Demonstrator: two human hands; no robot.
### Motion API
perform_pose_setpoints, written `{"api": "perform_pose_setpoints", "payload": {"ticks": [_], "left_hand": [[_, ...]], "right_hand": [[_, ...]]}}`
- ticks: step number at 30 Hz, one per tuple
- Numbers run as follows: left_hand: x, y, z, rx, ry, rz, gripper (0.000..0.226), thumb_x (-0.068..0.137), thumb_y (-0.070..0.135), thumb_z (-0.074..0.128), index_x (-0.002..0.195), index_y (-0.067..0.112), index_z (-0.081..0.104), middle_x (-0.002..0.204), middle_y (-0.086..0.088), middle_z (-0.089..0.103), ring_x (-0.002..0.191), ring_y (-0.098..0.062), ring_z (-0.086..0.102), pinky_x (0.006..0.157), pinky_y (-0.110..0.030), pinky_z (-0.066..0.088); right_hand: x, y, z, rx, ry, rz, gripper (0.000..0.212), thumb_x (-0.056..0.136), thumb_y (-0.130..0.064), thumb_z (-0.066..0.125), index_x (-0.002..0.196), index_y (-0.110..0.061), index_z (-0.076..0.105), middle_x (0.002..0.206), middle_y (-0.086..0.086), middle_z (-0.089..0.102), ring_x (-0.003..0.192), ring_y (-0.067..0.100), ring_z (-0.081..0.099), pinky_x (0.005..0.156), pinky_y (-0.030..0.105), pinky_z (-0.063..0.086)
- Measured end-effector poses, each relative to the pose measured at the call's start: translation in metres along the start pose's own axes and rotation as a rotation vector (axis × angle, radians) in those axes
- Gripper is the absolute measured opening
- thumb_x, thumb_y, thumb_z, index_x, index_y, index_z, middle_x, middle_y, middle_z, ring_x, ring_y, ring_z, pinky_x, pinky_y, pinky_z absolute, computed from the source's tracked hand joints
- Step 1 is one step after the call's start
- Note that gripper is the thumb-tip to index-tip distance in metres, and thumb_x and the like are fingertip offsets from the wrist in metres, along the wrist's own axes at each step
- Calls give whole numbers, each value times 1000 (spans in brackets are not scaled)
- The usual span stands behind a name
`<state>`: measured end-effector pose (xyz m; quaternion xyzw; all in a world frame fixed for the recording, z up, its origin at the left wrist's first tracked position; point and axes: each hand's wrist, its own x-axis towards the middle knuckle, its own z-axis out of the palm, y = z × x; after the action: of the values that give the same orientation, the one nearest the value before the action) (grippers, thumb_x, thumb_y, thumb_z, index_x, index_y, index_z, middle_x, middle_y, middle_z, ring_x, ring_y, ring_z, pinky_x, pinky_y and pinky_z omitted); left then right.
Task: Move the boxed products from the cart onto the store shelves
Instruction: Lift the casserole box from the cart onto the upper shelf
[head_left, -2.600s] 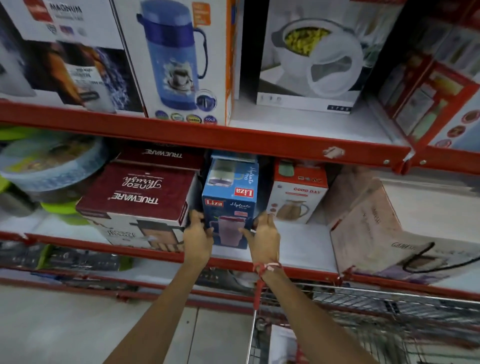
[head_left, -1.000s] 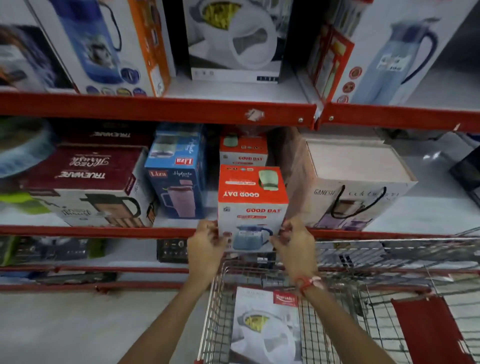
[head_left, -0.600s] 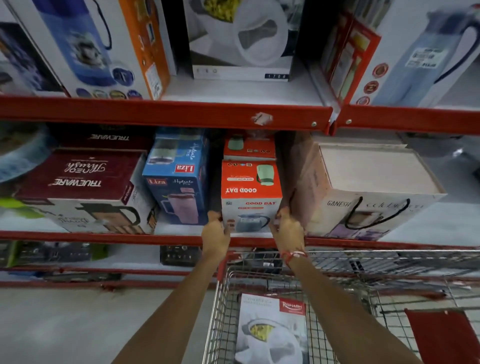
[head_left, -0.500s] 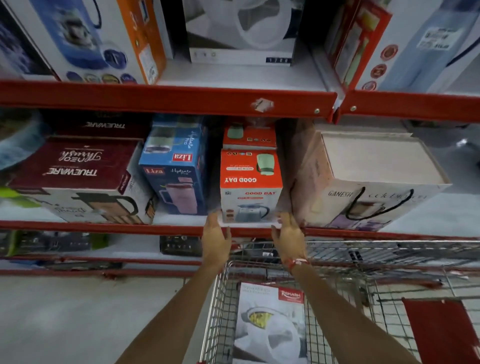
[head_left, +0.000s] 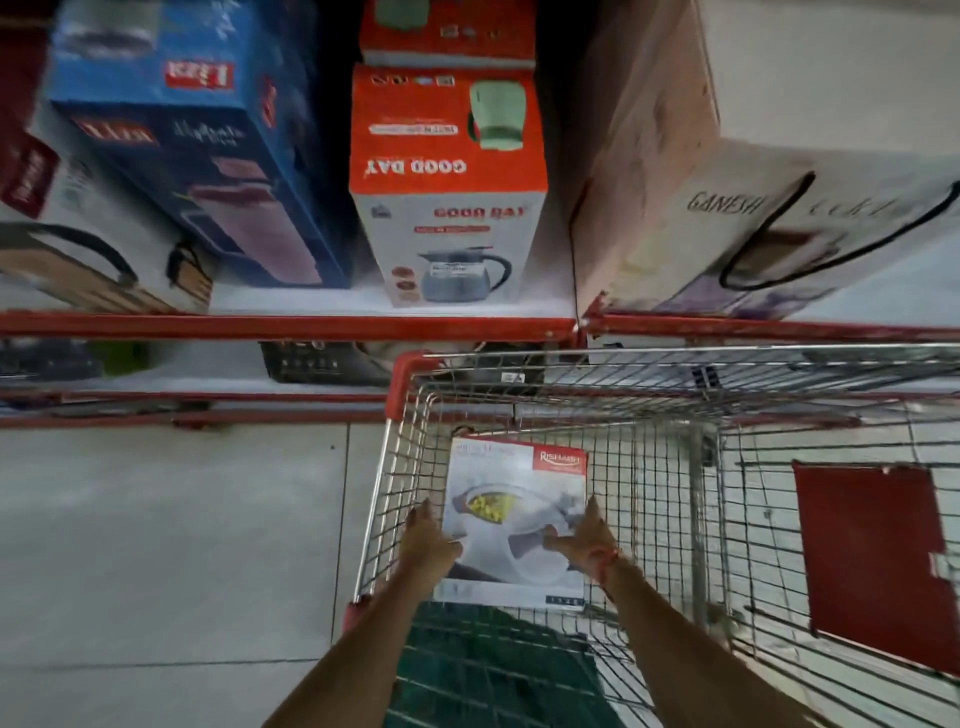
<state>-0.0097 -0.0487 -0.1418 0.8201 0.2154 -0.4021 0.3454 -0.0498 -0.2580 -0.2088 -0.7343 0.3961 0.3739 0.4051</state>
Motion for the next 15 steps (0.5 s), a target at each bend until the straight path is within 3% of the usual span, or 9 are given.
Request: {"api": "perform_pose_setpoints", "payload": {"ticks": [2, 4, 7, 10, 13, 15], "left_hand": [[1, -6, 5, -15, -62, -65, 67, 80, 4, 65, 139, 8, 33, 140, -16, 46, 120, -32, 53, 74, -25, 45], [1, -11, 8, -77, -92, -91, 63, 77, 1, 66, 135, 8, 41, 137, -14, 52, 119, -29, 54, 76, -26, 45], [-3, -13, 7, -145, -21, -146, 55, 73, -2, 68, 124, 8, 51, 126, -11, 61, 102, -23, 59, 71, -26, 50], [-11, -19, 3, -104, -7, -176, 55, 68, 2, 73, 119, 5, 52, 118, -11, 61, 97, -25, 59, 66, -27, 48], [-15, -27, 2, -93, -40, -160, 56, 61, 3, 78, 114, 5, 58, 117, -13, 62, 102, -28, 61, 69, -29, 56], [-23, -29, 0, -138, -37, -146, 58, 60, 3, 77, 115, 7, 57, 119, -13, 57, 105, -30, 59, 76, -34, 57]], "right_hand": [[8, 6, -2, 159, -73, 52, 108, 67, -12, 82, 147, -10, 8, 141, 23, 47, 119, 41, 54, 90, 49, 54], [-17, -13, -12, 224, -70, 64, 99, 59, -16, 87, 138, -7, 27, 136, 23, 51, 112, 40, 59, 85, 52, 57], [-43, -22, -24, 275, -95, 115, 77, 76, -8, 76, 137, 1, 31, 139, 23, 47, 124, 40, 48, 91, 41, 47], [-55, -16, -26, 297, -177, 147, 62, 78, -17, 75, 129, -1, 46, 137, 18, 51, 128, 37, 45, 107, 54, 37], [-65, -19, -27, 298, -244, 126, 44, 70, -21, 81, 109, -10, 63, 135, 16, 57, 124, 35, 49, 105, 59, 39], [-77, -20, -33, 281, -260, 115, 51, 68, -22, 82, 114, -10, 64, 139, 14, 53, 130, 36, 43, 102, 61, 40]]}}
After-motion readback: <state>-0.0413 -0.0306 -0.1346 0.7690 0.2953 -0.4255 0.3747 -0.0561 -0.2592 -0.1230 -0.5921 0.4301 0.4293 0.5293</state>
